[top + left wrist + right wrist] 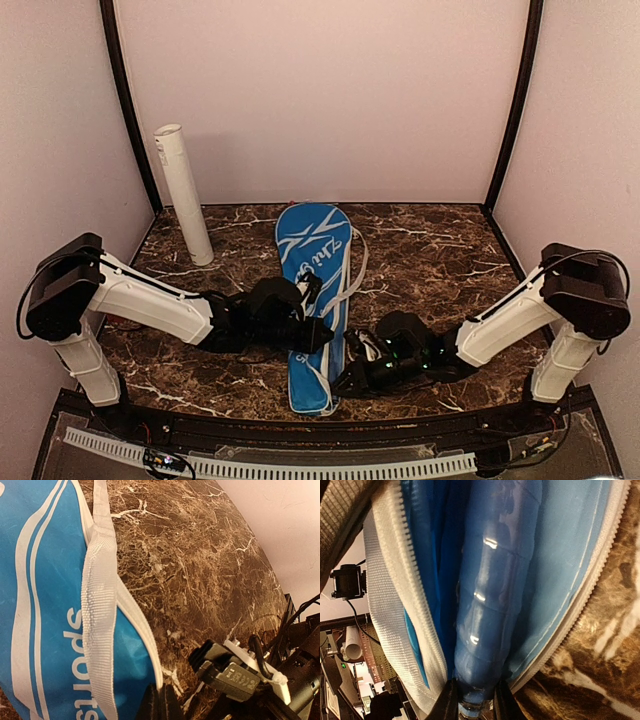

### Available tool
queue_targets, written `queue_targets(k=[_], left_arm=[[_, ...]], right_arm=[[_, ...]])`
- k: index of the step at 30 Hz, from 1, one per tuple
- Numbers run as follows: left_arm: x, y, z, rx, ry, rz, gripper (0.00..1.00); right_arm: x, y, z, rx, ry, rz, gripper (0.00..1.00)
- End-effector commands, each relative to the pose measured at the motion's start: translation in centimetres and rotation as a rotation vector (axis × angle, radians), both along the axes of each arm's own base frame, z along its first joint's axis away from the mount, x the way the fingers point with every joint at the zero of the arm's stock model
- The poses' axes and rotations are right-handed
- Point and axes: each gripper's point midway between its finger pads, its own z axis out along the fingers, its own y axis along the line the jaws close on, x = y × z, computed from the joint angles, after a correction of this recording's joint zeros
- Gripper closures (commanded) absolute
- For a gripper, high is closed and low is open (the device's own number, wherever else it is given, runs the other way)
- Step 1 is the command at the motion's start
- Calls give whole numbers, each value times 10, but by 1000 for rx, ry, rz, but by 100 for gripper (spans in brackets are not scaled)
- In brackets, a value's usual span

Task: Pack up the badminton gear
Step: Adjust the racket in the racket bag.

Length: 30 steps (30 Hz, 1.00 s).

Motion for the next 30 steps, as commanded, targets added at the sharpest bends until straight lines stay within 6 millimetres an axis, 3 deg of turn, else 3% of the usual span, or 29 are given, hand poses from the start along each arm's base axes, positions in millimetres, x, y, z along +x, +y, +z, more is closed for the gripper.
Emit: queue_targets(k=[1, 8, 20, 30], left_arm=[[-24, -19, 30, -103, 22, -90, 100], [-26, -24, 40, -126, 12, -96, 100], [-31, -32, 47, -172, 28, -42, 100], [-32, -35, 58, -196, 13, 29, 100]], right_arm=[[32, 17, 12, 75, -105, -62, 88], [35, 20, 7, 70, -98, -61, 88], [52, 41, 25, 108, -177, -53, 86], [82, 45, 22, 86, -246, -140, 82]])
